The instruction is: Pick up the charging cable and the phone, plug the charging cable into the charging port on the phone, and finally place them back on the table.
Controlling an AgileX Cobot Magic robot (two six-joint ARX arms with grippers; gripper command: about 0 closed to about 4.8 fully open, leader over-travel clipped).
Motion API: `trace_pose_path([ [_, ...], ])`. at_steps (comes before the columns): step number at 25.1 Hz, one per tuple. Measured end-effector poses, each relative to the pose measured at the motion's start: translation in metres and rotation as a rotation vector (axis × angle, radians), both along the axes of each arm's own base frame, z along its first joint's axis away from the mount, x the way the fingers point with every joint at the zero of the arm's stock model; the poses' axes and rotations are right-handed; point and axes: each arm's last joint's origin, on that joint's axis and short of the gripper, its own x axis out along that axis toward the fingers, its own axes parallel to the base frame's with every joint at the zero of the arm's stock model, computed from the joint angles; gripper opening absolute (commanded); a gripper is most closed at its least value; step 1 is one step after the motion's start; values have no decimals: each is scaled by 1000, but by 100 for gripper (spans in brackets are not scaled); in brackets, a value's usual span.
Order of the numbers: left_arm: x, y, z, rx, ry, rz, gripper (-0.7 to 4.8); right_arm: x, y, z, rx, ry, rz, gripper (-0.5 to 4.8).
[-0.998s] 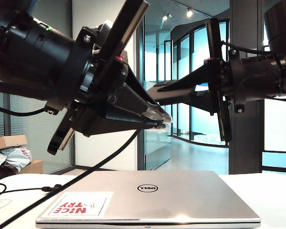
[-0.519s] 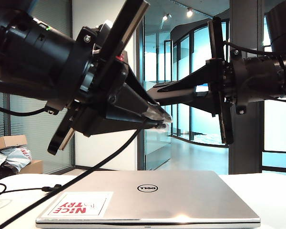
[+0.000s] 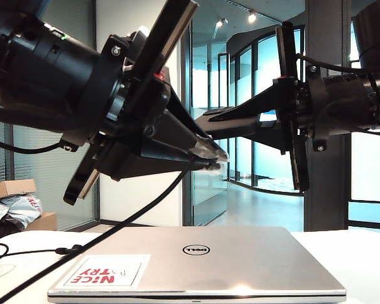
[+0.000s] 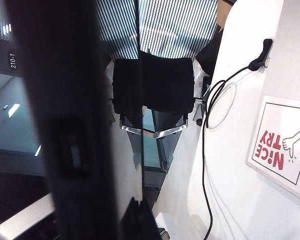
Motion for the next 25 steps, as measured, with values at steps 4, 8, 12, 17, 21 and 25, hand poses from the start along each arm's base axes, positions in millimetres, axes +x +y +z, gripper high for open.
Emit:
trace_pose_path([
  [4, 0, 0, 0, 0, 0, 0, -6, 0, 0, 0, 0, -2, 0, -6],
  [8, 0, 0, 0, 0, -1, 0, -6, 0, 0, 0, 1, -4, -1, -6],
  [12, 0, 0, 0, -3, -2, 0, -6, 0, 0, 2, 7, -25, -1, -6],
  [17, 0, 0, 0, -2, -2, 0, -6, -1, 3, 2, 1, -39, 1, -6],
  [21, 0, 0, 0, -3, -2, 0, -6, -1, 3, 2, 1, -42, 3, -6],
  [25, 0, 0, 0, -3, -2, 0, -6, -1, 3, 2, 0, -43, 3, -6],
])
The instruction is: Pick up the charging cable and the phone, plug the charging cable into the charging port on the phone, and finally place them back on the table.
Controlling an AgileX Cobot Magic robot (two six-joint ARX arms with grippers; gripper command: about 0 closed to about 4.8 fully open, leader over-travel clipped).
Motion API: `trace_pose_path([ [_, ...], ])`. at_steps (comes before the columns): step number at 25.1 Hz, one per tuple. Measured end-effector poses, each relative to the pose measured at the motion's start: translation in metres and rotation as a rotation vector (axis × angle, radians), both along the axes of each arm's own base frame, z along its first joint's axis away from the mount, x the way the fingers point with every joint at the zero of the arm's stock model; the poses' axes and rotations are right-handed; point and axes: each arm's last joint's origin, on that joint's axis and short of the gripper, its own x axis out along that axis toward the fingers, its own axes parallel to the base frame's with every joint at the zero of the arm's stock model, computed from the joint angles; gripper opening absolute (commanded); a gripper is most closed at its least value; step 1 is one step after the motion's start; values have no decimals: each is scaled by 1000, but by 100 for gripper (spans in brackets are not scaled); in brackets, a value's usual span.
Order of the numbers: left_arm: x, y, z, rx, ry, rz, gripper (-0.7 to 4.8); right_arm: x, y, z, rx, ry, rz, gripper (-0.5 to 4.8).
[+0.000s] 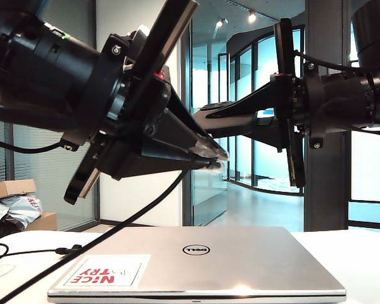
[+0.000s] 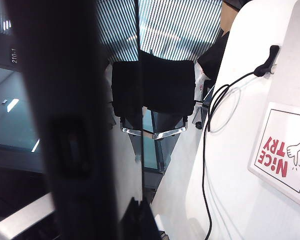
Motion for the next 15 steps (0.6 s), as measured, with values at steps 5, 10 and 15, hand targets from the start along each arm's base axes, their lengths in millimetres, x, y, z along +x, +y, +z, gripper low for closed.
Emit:
trace_pose_path([
  [5, 0, 0, 0, 1, 0, 0, -6, 0, 0, 0, -6, -22, 11, -6],
  [10, 0, 0, -1, 8, 6, -1, -6, -1, 2, 0, -20, -77, 31, -6],
  [15, -1, 0, -1, 9, 9, -7, -6, -3, 0, -2, -14, -35, 20, -6],
])
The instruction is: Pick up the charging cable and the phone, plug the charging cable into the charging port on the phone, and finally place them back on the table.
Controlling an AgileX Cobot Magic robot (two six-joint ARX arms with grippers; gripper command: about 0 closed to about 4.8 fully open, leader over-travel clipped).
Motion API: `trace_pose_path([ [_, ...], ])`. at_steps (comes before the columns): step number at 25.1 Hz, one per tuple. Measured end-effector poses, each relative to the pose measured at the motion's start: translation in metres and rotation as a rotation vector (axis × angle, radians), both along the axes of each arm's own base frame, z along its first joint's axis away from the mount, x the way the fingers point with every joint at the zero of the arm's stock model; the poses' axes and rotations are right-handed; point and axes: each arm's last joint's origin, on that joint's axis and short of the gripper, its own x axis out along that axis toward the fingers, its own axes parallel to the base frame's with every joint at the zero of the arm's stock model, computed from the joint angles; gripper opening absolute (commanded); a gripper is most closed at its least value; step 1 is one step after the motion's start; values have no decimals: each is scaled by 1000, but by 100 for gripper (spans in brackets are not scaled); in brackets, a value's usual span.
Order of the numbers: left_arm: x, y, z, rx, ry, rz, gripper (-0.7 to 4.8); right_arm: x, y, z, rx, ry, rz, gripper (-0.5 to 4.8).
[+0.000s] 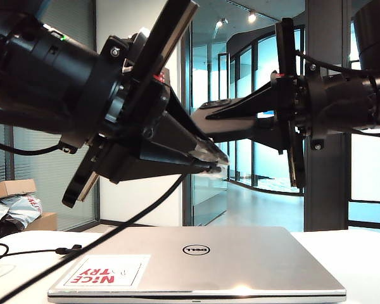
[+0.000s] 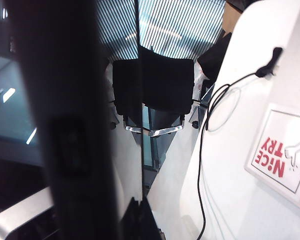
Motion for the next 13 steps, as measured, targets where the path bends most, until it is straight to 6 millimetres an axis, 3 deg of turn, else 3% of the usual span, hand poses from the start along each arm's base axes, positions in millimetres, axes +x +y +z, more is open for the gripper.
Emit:
trace_pose_path([
  [13, 0, 0, 1, -5, -5, 3, -6, -3, 0, -3, 26, 67, -62, -6],
])
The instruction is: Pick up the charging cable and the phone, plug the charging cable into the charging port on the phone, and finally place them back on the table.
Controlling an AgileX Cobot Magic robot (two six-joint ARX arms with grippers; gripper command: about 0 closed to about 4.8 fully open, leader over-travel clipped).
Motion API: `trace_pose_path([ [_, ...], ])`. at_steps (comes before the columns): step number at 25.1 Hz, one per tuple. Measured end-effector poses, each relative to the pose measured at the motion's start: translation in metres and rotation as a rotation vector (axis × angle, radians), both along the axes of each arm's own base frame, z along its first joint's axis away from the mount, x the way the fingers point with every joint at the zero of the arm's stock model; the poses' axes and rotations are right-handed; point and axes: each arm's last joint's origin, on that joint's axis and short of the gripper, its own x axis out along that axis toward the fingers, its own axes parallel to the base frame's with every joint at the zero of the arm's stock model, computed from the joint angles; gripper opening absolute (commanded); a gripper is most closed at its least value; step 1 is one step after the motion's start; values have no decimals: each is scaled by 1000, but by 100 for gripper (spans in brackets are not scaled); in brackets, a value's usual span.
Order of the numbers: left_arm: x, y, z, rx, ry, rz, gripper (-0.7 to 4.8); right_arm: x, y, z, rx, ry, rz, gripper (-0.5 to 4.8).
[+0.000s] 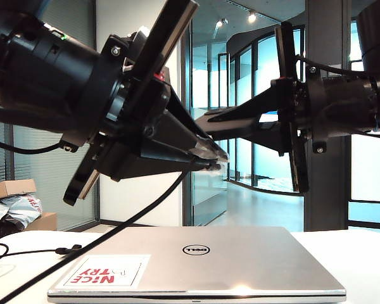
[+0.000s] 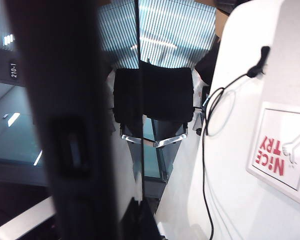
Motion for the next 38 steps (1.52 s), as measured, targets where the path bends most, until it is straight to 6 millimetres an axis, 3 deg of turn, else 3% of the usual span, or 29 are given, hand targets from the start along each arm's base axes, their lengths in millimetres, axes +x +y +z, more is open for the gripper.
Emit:
trace_pose_path([
  [28, 0, 0, 0, 1, 4, -8, -6, -2, 0, 3, -9, -134, 57, -6],
  [38, -1, 0, -1, 10, 12, -13, -6, -2, -1, -3, -15, 1, 37, -6],
])
